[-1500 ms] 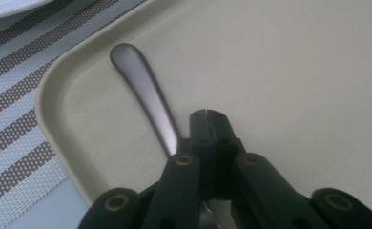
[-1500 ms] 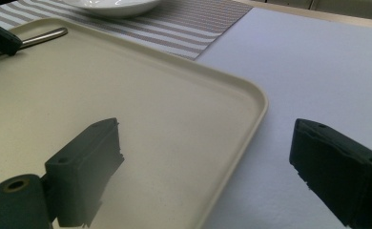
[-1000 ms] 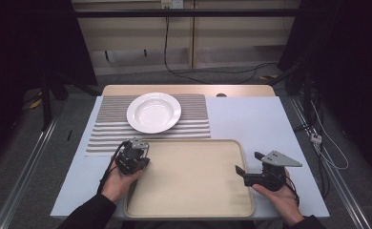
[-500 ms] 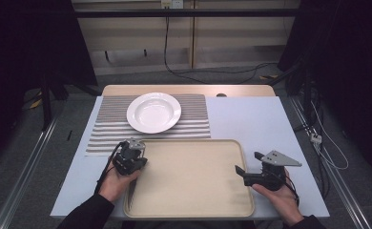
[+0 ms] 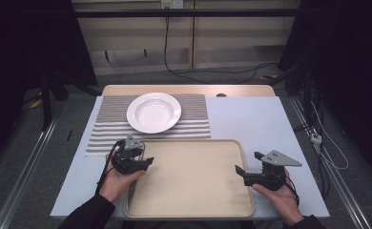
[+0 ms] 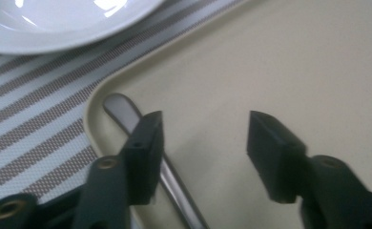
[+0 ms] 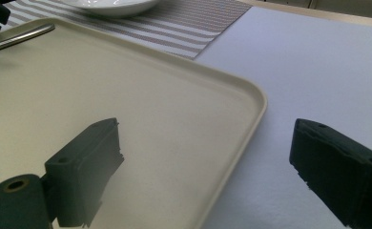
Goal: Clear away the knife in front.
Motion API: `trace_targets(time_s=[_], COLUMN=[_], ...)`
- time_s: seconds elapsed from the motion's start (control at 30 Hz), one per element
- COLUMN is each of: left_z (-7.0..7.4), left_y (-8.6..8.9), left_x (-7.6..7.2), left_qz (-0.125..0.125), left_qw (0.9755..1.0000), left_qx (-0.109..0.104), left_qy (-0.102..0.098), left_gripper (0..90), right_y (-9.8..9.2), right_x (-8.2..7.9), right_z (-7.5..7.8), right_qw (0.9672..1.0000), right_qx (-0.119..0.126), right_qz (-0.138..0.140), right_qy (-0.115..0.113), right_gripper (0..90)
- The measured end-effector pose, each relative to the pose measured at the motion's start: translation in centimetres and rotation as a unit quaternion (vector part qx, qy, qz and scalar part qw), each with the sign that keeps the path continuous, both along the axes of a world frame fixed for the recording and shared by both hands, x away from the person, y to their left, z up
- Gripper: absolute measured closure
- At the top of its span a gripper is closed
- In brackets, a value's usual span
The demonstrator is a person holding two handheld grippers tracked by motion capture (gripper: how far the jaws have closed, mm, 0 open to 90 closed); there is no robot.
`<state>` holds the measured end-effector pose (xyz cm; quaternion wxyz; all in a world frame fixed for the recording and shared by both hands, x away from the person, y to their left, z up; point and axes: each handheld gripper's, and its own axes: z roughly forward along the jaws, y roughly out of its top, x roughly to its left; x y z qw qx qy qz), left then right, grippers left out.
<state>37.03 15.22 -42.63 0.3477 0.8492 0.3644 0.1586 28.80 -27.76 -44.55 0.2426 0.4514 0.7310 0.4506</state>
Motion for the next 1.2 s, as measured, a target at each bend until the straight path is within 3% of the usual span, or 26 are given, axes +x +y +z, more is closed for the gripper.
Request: trace_targets(time_s=[0.03,0.1,0.13,0.17,0.23,0.33,0.43,0.63,0.73,0.87,1.2], left_z=[0.0,0.3,0.5,0.8,1.3,1.7,1.9,2.1,2.1,2.1,0.9], left_y=[0.0,0.0,-0.2,-0.3,-0.5,-0.4,-0.1,1.1,1.8,2.6,4.0], left_x=[0.0,0.0,-0.1,-0.3,-0.5,-0.8,-1.3,-2.0,-2.3,-2.7,-4.2], left_qz=[0.003,0.003,0.002,0.003,-0.004,-0.020,-0.018,-0.003,0.009,0.021,0.030], left_qw=[0.9999,0.9986,0.9985,0.9991,0.9988,0.9989,0.9988,0.9978,0.9967,0.9953,0.9957], left_qx=[-0.009,-0.039,-0.040,-0.034,-0.047,-0.042,-0.041,-0.045,-0.065,-0.073,-0.066], left_qy=[0.003,0.036,0.037,0.023,0.015,0.002,-0.021,-0.048,-0.048,-0.060,-0.058], left_gripper=[35.1,26.8,22.9,19.0,11.4,5.6,5.4,5.4,5.3,5.3,5.7], right_y=[0.0,0.0,0.0,0.0,0.0,0.0,0.0,0.0,0.0,0.0,-0.1], right_x=[0.0,0.0,0.0,0.0,0.0,0.0,0.0,0.0,0.0,-0.1,0.0], right_z=[0.0,0.0,0.0,0.0,0.0,0.0,0.0,0.0,0.0,0.0,0.0], right_qw=[1.0000,1.0000,1.0000,1.0000,1.0000,1.0000,1.0000,1.0000,1.0000,1.0000,1.0000], right_qx=[0.000,0.000,0.000,0.000,0.000,0.000,-0.001,-0.001,0.001,0.000,0.000], right_qz=[-0.001,0.000,0.000,-0.001,-0.001,-0.001,-0.001,-0.002,-0.002,-0.003,-0.006], right_qy=[0.000,0.001,0.001,0.001,0.001,0.001,0.000,0.000,-0.001,-0.001,0.000], right_gripper=[10.1,10.1,10.1,10.1,10.1,10.1,10.1,10.1,10.1,10.1,10.1])
